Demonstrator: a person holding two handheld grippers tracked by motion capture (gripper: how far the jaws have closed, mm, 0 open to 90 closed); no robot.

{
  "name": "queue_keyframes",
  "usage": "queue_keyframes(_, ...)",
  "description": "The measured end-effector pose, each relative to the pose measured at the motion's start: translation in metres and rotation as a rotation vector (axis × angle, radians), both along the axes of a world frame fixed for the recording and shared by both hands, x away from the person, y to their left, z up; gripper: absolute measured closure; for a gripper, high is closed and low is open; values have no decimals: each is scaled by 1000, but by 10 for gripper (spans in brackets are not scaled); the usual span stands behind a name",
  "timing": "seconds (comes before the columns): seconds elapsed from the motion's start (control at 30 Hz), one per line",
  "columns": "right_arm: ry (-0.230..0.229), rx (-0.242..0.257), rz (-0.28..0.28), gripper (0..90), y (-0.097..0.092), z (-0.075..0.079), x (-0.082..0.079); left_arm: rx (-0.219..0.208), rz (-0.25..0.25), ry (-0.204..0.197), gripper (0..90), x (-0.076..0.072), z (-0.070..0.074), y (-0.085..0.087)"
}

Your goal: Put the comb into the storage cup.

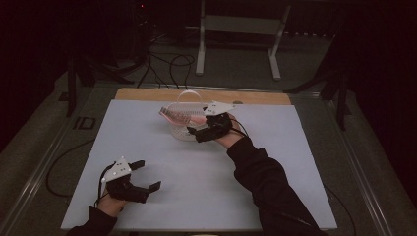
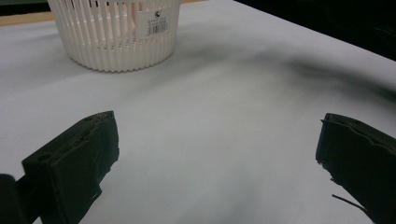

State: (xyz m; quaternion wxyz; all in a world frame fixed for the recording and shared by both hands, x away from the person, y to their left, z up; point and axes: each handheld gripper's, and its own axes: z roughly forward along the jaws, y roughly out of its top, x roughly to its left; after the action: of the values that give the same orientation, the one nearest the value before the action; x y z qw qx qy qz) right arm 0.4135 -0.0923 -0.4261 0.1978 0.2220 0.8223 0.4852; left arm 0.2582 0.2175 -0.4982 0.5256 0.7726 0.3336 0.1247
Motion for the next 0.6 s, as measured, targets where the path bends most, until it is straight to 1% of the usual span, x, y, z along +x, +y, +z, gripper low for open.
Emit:
queue_keyframes(0.17, 14, 15, -8, 84, -12, 0, -6, -1, 1, 1, 2, 0, 0, 0)
queue_keyframes(0.2, 16, 17, -9, 84, -18, 1, -9, 1, 0, 2, 2, 0, 0, 0)
queue_keyframes(0.3, 20, 18, -13, 84, -27, 1, -15, 1, -1, 0, 2, 0, 0, 0)
queue_keyframes(0.5, 24, 27, -21, 84, -43, -2, -28, 0, -1, 3, 2, 0, -1, 0)
queue_keyframes(0.53, 24, 27, -21, 84, -43, -2, -28, 0, -1, 3, 2, 0, -1, 0)
queue_keyframes(0.6, 35, 33, -19, 84, -52, -6, -34, 0, -2, 3, 2, 0, -1, -1)
